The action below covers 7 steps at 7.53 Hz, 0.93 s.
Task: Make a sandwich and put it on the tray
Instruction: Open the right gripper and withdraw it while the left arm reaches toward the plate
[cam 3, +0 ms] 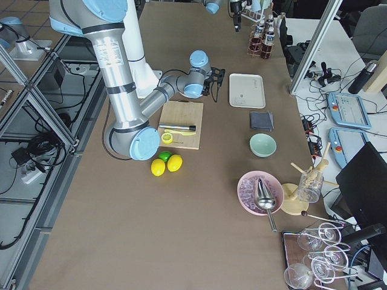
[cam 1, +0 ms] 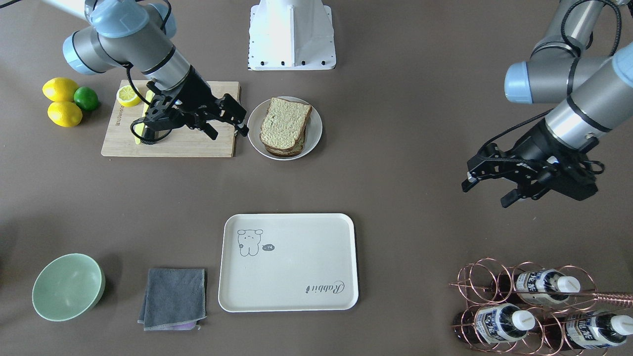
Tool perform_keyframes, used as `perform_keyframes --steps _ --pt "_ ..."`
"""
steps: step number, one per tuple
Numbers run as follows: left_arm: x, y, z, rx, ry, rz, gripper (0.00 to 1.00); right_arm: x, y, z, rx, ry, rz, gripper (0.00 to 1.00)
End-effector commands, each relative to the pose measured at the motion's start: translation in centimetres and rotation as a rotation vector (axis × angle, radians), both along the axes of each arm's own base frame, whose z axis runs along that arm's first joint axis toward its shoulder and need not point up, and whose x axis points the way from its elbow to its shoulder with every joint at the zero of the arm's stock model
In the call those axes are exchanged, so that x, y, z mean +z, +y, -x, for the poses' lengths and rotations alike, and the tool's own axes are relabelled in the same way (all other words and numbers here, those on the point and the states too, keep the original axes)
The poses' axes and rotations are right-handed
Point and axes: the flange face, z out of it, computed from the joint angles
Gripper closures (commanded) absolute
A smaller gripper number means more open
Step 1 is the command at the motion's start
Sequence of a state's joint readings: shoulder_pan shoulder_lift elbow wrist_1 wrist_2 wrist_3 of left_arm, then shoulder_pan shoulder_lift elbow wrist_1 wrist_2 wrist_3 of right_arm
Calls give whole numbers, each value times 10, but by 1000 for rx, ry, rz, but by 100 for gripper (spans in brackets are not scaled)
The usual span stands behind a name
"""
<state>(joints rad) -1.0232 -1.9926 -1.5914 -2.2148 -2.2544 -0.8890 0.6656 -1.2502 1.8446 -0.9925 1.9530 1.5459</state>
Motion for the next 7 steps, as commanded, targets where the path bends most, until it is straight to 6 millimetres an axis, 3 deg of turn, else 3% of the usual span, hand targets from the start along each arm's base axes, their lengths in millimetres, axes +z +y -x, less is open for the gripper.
perform_keyframes --steps 1,2,4,6,7 --pt "-32 39 -67 -58 80 56 3 37 -56 -71 -13 197 -39 1" --pt "-46 68 -101 -88 109 95 3 58 -71 -99 -49 278 -32 1" --pt "-65 114 -149 -134 147 130 3 119 -85 -145 -170 476 -85 1" --pt "-71 144 -181 -175 149 124 3 159 -102 -219 -252 582 -134 1" --pt "-68 167 -205 -172 129 116 3 182 -105 -249 -274 535 -103 1"
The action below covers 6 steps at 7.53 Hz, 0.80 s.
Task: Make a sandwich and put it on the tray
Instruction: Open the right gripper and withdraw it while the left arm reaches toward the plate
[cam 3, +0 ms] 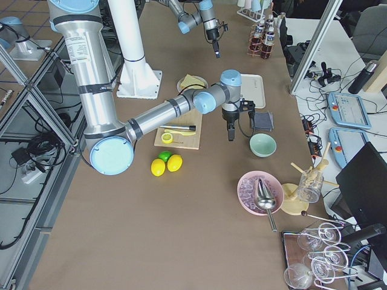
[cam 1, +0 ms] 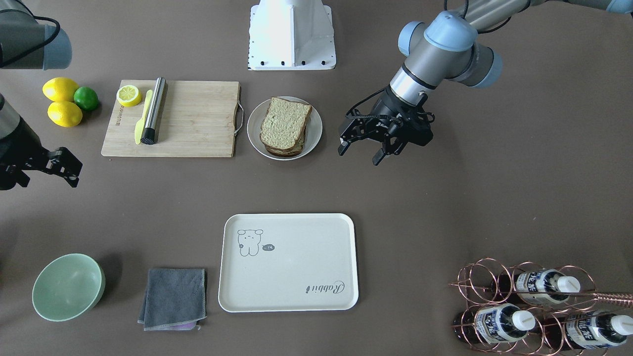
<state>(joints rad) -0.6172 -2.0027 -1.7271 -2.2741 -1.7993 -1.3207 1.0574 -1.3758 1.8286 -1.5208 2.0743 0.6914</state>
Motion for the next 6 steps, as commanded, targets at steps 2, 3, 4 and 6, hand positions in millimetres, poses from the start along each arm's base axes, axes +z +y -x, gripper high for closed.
perform_keyframes --steps 2,3,4,6 --pt "6 54 -55 25 -48 4 3 47 -8 -93 -29 -70 63 1" --pt "18 73 -69 37 -72 0 3 54 -9 -103 -30 -89 74 1" --pt "19 94 -85 50 -79 -8 3 63 -5 -111 -43 -91 73 1" --pt "15 109 -95 63 -74 -16 13 65 -5 -120 -30 -90 74 1"
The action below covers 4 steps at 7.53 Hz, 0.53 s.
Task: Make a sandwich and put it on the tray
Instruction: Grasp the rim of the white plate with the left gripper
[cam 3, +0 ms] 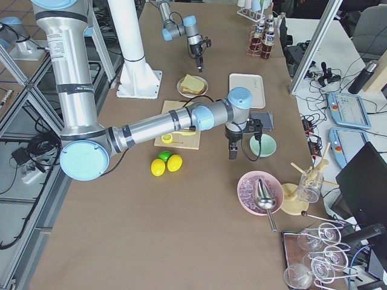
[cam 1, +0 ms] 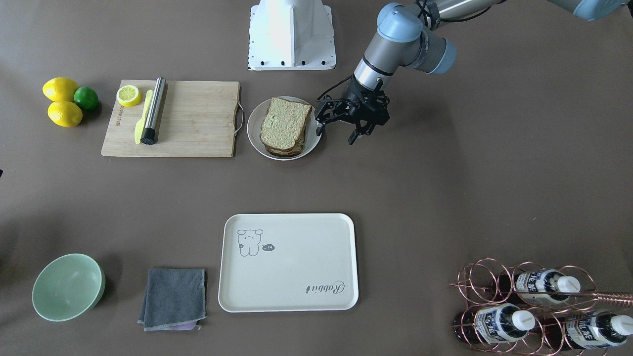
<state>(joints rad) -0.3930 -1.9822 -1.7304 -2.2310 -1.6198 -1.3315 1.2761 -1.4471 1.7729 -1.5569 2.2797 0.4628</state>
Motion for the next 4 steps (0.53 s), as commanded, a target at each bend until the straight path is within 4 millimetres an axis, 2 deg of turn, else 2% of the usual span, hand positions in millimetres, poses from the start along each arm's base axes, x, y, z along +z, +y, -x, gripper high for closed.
perform_keyframes --steps 1,2,4 --pt "-1 26 -17 17 -2 -12 26 6 3 -10 8 -2 5 1" --pt "0 48 -31 24 -8 -24 37 5 3 -10 7 -2 1 1" --pt "1 52 -34 32 -9 -24 42 6 2 -11 7 0 2 1"
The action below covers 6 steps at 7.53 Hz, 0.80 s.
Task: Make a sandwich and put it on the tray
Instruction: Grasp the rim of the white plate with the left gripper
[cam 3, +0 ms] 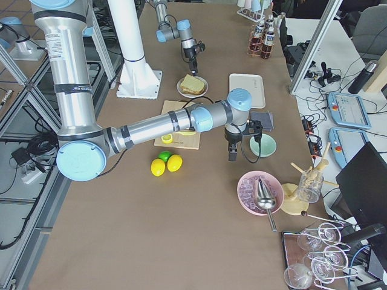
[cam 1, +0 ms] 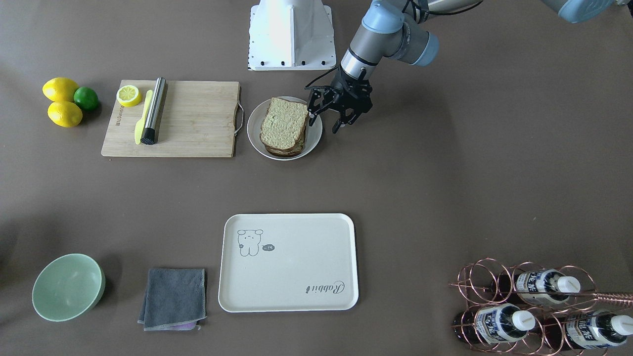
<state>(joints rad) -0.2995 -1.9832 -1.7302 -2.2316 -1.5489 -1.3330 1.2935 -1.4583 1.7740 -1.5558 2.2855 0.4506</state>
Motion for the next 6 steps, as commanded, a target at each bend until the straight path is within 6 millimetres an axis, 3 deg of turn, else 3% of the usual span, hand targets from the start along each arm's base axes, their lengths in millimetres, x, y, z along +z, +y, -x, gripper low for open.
perform_keyframes --steps 1,4,6 --pt "2 8 -6 7 -4 -2 46 1 -1 -1 1 2 1 1" --pt "5 7 -12 11 -13 -2 54 -2 -3 0 0 1 -4 1" --pt "11 5 -15 11 -22 -2 55 -1 -6 0 5 1 -1 1"
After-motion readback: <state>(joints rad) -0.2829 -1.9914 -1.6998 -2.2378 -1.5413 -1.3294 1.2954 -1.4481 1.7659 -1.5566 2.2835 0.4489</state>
